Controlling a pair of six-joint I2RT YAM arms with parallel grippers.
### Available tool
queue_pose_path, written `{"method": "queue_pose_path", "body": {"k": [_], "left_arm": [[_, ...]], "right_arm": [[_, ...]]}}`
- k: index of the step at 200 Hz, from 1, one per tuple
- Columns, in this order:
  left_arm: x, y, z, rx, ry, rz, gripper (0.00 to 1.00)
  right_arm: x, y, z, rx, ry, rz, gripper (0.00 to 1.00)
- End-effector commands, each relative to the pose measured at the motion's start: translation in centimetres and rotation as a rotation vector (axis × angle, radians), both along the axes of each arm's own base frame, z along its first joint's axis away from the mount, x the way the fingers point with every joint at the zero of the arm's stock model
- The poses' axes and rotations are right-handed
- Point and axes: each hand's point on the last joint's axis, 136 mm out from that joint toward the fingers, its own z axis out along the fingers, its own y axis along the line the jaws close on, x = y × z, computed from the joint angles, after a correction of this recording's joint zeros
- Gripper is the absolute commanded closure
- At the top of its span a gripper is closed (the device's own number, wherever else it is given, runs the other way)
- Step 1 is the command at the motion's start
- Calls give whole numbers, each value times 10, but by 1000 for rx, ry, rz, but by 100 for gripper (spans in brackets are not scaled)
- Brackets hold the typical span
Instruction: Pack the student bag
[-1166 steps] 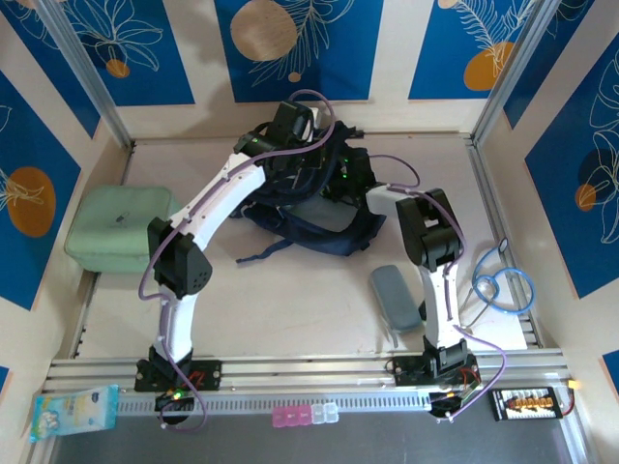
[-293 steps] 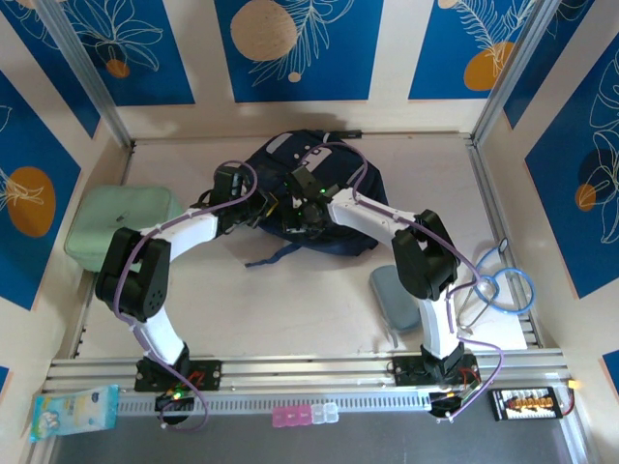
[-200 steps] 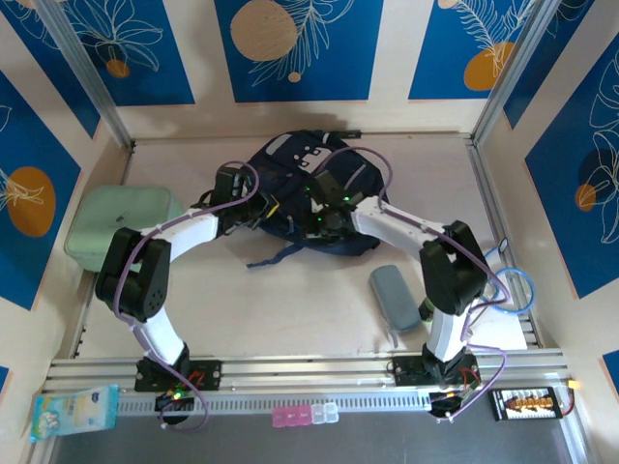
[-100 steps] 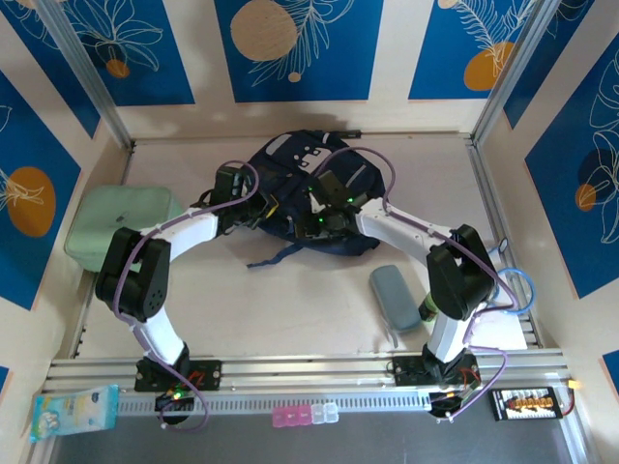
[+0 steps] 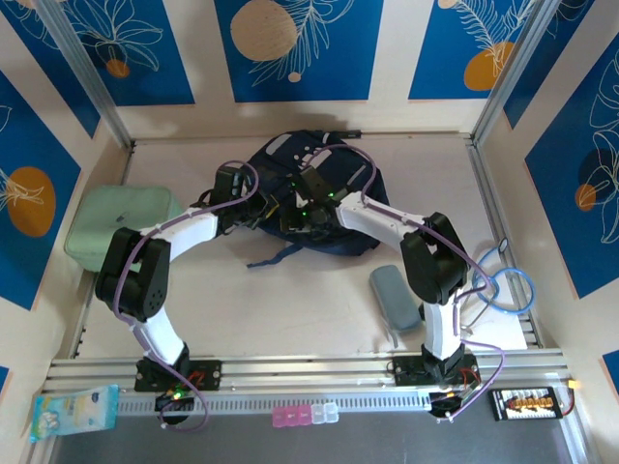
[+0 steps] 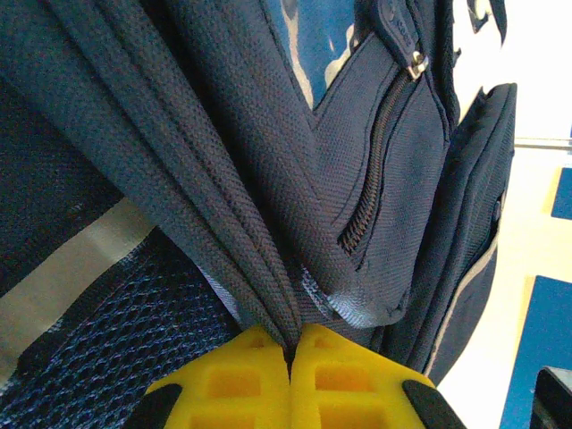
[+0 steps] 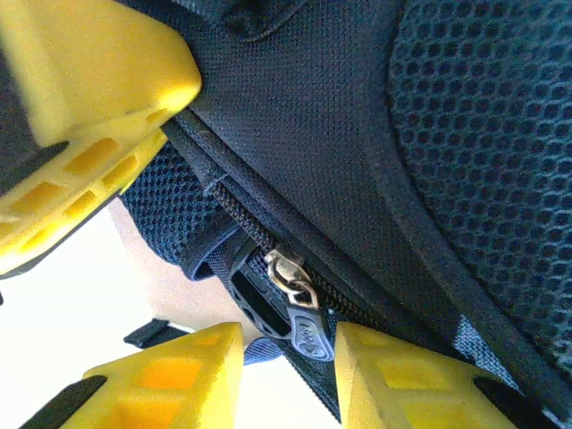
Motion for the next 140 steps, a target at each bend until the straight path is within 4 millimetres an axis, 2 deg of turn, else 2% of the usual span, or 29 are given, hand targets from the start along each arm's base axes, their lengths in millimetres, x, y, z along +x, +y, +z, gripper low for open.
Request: {"method": "queue_pose_path", "body": {"k": [1, 47, 98, 111, 140], "left_arm": [[0, -10, 20, -44, -46, -45, 100], [-4, -15, 19, -58, -42, -46, 100], [-7, -18, 18, -61, -38, -48, 100], [-7, -18, 17, -60, -37, -45, 100], [-6, -17, 18, -52, -43, -43, 100]], "right_arm": [[11, 2, -5, -15, -4, -34, 68], [18, 7, -15, -55, -27, -5, 69], [23, 8, -23, -95, -61, 1, 65], [23, 8, -25, -100, -56, -4, 68], [24, 2, -26, -125, -53, -38, 82]]}}
